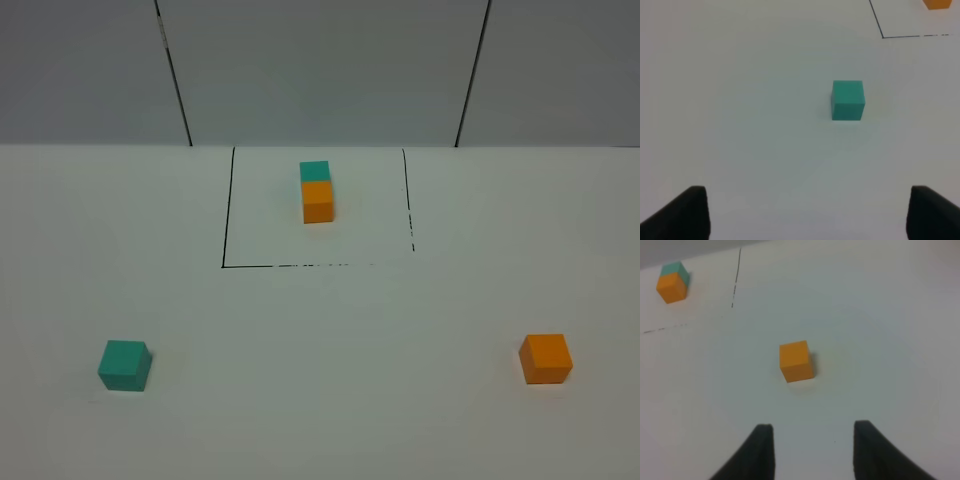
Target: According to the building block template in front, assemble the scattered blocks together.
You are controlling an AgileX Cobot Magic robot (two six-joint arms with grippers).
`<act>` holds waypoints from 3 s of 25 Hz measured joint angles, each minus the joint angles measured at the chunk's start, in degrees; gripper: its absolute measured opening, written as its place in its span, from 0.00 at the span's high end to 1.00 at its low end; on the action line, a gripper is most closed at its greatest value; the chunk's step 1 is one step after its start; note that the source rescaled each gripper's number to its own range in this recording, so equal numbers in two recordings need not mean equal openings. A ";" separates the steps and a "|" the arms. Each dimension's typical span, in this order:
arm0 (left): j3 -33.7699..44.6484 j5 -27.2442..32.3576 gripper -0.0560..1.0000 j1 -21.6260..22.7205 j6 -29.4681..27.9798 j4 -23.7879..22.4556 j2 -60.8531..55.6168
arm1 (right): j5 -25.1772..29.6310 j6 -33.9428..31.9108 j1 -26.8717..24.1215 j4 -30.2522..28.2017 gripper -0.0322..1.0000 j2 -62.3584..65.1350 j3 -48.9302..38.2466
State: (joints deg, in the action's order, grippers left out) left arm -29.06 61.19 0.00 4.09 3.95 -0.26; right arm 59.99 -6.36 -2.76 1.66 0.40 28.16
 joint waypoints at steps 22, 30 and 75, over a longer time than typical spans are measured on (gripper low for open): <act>-1.28 -0.36 0.25 0.00 -1.91 0.00 1.01 | 0.00 0.00 0.00 0.00 0.97 0.00 0.00; -15.88 2.09 0.24 0.00 -13.01 0.21 25.50 | 0.00 0.00 0.00 0.00 0.97 0.00 0.00; -28.54 -17.35 0.24 -13.49 -13.45 -3.95 101.27 | 0.00 0.00 0.00 0.00 0.97 0.00 0.00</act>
State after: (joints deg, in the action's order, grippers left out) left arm -57.60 43.84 -13.49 -9.36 0.00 101.01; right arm 59.99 -6.36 -2.76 1.66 0.40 28.16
